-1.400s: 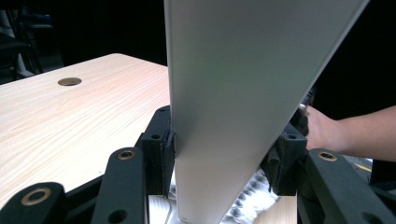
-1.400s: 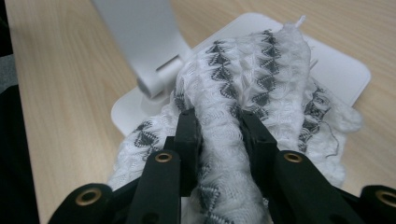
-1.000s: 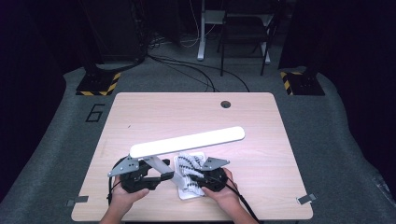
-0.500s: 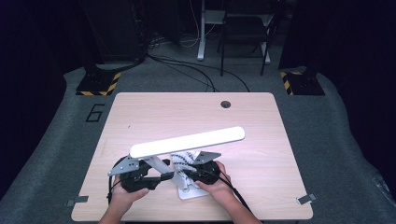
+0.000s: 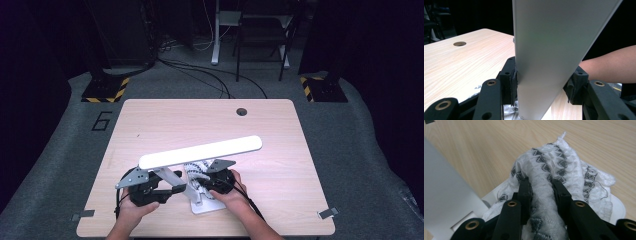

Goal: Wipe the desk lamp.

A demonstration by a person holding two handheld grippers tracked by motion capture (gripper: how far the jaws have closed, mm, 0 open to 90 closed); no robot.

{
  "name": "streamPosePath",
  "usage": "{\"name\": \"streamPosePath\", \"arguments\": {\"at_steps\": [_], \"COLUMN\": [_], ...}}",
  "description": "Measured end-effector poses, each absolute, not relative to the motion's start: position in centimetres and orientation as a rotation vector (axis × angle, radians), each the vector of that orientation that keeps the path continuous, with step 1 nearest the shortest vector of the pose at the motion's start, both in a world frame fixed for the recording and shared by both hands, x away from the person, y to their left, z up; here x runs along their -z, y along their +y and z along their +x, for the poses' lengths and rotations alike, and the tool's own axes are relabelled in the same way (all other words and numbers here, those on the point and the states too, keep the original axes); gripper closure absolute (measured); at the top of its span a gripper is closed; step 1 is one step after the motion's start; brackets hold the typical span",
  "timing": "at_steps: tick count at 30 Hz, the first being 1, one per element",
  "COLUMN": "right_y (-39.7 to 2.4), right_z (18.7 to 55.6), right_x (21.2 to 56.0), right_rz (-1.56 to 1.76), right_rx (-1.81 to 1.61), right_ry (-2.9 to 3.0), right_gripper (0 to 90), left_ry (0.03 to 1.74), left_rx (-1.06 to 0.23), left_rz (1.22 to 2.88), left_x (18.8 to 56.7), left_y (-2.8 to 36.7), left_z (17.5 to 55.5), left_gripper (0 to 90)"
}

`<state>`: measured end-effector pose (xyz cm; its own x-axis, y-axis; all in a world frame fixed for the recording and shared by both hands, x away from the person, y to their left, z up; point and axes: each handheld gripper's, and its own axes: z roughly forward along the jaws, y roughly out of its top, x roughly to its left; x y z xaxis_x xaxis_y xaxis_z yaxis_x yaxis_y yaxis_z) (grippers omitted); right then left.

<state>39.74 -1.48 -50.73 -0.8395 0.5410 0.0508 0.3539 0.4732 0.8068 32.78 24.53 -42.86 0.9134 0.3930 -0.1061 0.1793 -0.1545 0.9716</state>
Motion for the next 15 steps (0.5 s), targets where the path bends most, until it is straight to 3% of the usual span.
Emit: {"name": "streamPosePath", "arguments": {"at_steps": [15], "right_y": [-1.4], "right_z": [41.5], "right_x": [50.7], "right_rz": [0.859], "right_rx": [-1.239], "right_ry": [2.45], "right_gripper": [72.4], "left_ry": [0.435], "left_rx": [-0.196], "left_rz": [1.731], "left_x": [42.9], "left_y": [24.5], "left_z": [32.8], "left_gripper": [51.8]}}
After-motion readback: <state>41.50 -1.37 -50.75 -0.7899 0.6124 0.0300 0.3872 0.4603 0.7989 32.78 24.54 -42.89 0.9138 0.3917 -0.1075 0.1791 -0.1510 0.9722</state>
